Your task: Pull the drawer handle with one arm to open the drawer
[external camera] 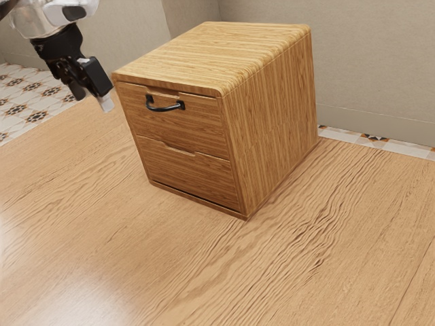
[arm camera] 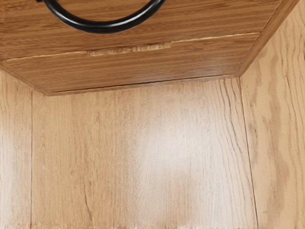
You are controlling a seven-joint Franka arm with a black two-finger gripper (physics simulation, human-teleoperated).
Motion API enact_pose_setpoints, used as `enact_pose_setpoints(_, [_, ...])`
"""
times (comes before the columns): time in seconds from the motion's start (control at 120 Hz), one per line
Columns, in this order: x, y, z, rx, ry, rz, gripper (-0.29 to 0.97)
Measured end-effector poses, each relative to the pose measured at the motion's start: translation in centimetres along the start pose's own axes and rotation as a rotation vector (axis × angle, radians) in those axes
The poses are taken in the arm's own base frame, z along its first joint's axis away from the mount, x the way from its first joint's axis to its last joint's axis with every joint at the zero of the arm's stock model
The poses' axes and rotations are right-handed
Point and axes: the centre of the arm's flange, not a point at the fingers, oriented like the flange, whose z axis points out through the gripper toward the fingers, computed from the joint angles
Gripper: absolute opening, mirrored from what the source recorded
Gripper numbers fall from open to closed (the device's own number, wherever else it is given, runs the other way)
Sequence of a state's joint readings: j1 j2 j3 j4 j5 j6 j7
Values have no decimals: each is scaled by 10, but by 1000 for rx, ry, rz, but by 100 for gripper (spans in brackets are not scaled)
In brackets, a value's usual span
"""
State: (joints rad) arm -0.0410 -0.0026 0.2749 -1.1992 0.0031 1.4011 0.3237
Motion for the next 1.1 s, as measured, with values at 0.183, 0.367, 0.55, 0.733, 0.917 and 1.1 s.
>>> enact_pose_setpoints(0.183, [-8,-37,25,0,-70,-68,68])
enact_pose_setpoints(0.367, [4,-27,49,-20,-106,140,68])
enact_pose_setpoints(0.55, [-13,53,57,-84,-77,548,68])
enact_pose_setpoints(0.733, [-71,0,59,-10,66,699,68])
enact_pose_setpoints(0.917, [-24,-6,94,27,206,918,68])
enact_pose_setpoints(1.1, [8,-10,105,100,274,1100,68])
